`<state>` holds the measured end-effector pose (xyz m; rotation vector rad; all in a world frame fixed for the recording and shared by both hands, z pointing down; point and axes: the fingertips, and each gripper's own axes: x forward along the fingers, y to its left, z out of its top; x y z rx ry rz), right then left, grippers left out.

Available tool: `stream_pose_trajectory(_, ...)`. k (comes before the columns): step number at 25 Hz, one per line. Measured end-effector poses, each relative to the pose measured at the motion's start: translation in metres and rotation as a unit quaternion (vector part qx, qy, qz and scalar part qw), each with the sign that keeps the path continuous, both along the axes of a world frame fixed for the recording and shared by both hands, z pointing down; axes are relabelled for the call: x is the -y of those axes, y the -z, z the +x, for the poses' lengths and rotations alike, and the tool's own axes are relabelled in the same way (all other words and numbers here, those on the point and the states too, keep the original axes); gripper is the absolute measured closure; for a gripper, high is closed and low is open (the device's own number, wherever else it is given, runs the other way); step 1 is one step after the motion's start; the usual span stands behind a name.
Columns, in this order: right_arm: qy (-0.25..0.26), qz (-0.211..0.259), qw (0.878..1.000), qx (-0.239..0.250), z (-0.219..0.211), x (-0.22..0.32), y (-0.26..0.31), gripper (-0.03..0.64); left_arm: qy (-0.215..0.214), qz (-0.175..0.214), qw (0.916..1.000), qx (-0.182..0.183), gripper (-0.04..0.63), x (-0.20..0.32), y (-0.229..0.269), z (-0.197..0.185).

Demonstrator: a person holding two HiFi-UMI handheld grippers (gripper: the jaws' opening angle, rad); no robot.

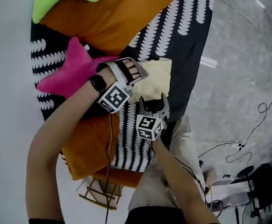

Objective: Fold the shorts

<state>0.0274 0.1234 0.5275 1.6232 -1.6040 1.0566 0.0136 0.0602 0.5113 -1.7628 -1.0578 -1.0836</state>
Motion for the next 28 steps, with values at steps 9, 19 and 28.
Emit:
stream_pose_trajectory(9,-0.022,-0.082,0.995,0.056,-0.007,0.008,-0.067,0.015,-0.229,0.030,0.9719,0.043,0.025,-0.026,-0.089,0.022)
stream_pose_trajectory(19,-0.031,-0.096,0.995,0.009,-0.005,0.010,-0.092,0.015,-0.310,0.066,0.9432,0.101,0.012,-0.022,-0.094,0.007)
stream_pose_trajectory(28,-0.023,-0.105,0.994,0.010,-0.004,0.004,-0.091,0.017,-0.277,0.069,0.9473,0.146,0.009,-0.017,-0.110,0.008)
